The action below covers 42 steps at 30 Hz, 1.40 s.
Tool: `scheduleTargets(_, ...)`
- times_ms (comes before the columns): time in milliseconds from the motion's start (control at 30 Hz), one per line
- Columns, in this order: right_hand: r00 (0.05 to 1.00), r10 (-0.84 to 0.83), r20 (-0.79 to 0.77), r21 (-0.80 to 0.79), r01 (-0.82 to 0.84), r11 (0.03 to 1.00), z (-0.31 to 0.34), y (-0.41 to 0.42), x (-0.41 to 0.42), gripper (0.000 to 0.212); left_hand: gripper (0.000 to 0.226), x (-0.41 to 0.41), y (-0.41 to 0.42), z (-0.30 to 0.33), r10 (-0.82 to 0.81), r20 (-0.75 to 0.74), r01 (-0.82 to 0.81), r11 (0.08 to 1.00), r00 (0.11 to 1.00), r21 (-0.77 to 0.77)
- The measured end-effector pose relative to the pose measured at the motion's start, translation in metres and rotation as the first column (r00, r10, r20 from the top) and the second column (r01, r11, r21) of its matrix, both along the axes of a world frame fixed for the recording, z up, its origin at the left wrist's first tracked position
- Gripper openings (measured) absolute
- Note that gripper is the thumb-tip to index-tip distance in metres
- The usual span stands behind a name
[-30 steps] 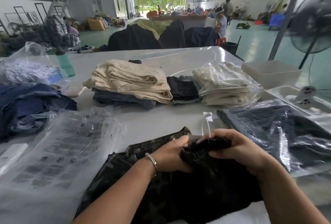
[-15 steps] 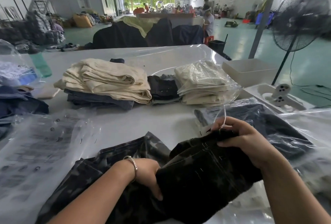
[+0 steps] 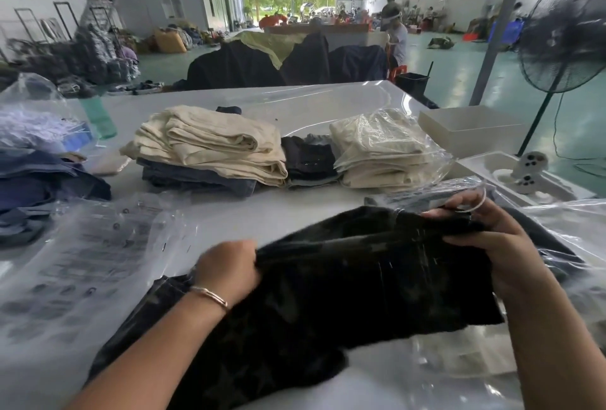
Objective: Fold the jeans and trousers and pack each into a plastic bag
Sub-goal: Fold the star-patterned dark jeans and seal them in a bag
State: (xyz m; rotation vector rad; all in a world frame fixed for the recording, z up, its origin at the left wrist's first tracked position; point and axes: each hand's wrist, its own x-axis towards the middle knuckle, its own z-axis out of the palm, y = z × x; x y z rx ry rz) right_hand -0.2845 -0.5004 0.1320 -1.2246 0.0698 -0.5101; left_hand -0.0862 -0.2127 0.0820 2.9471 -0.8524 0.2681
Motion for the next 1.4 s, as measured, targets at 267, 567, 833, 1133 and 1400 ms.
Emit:
scheduleTargets(267, 0.988, -0.138, 0.061, 0.066, 0.134, 0.989, -0.001, 0.031, 0.026, 0.042, 0.004, 0.042, 0.071, 0.094, -0.074, 0.634, 0.412, 0.817, 0.770, -0.404)
scheduleTargets(567, 1.000, 0.009, -0.022, 0.076, -0.008, 0.997, -0.013, 0.040, 0.038, 0.050, 0.026, 0.078, 0.118, 0.037, 0.258, 0.022, -0.242, 0.929, 0.966, -0.280)
scheduleTargets(833, 1.000, -0.006, -0.031, 0.141, 0.011, 0.990, -0.012, 0.009, 0.045, 0.046, 0.039, 0.102, 0.139, 0.028, 0.059, -0.082, -0.101, 0.618, 0.995, -0.780)
scheduleTargets(1133, 0.847, -0.338, -0.409, -0.028, 0.359, 0.933, 0.003, -0.044, 0.056, 0.045, 0.060, 0.131, 0.111, 0.059, 0.007, -0.646, -0.150, 0.974, 0.764, -0.167)
scheduleTargets(1400, 0.639, -0.429, -0.639, -0.270, 0.336, 0.902, -0.049, -0.049, 0.131, 0.032, 0.018, 0.176, 0.085, -0.006, 0.040, -0.764, -0.311, 0.926, 0.644, -0.213)
